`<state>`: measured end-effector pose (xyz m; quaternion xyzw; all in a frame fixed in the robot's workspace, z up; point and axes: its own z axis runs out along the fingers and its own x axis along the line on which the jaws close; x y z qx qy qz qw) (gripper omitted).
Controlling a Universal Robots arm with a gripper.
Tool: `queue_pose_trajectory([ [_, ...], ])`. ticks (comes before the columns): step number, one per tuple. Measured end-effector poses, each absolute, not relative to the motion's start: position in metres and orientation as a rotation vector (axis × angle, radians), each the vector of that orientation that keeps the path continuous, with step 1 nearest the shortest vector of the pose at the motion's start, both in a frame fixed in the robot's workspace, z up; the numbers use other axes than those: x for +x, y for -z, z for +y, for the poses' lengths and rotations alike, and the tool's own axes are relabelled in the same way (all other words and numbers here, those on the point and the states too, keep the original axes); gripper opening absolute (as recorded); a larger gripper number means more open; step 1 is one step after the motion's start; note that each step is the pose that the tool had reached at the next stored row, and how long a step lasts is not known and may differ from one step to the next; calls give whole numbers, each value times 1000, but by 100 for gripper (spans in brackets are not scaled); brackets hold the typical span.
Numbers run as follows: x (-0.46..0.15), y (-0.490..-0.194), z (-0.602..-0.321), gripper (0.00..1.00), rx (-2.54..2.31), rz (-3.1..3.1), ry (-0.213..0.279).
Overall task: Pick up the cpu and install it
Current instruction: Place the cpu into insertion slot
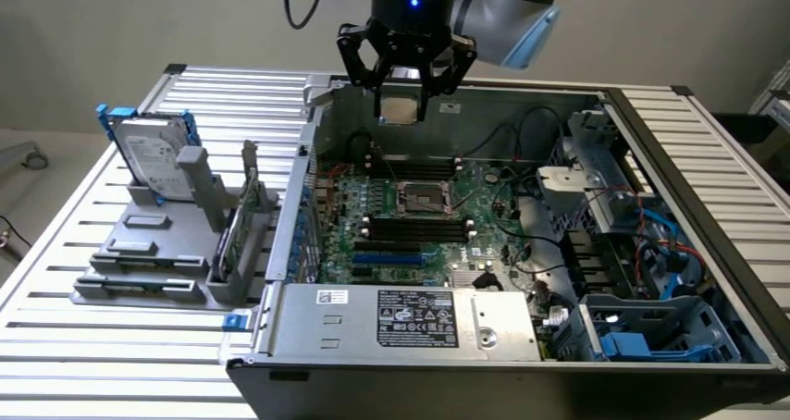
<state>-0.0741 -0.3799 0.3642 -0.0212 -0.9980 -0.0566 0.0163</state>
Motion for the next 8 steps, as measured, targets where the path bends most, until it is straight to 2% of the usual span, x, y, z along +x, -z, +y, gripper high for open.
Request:
queue_pose_trajectory([
  [8, -74, -364, -380, 55, -66, -3103, 176],
])
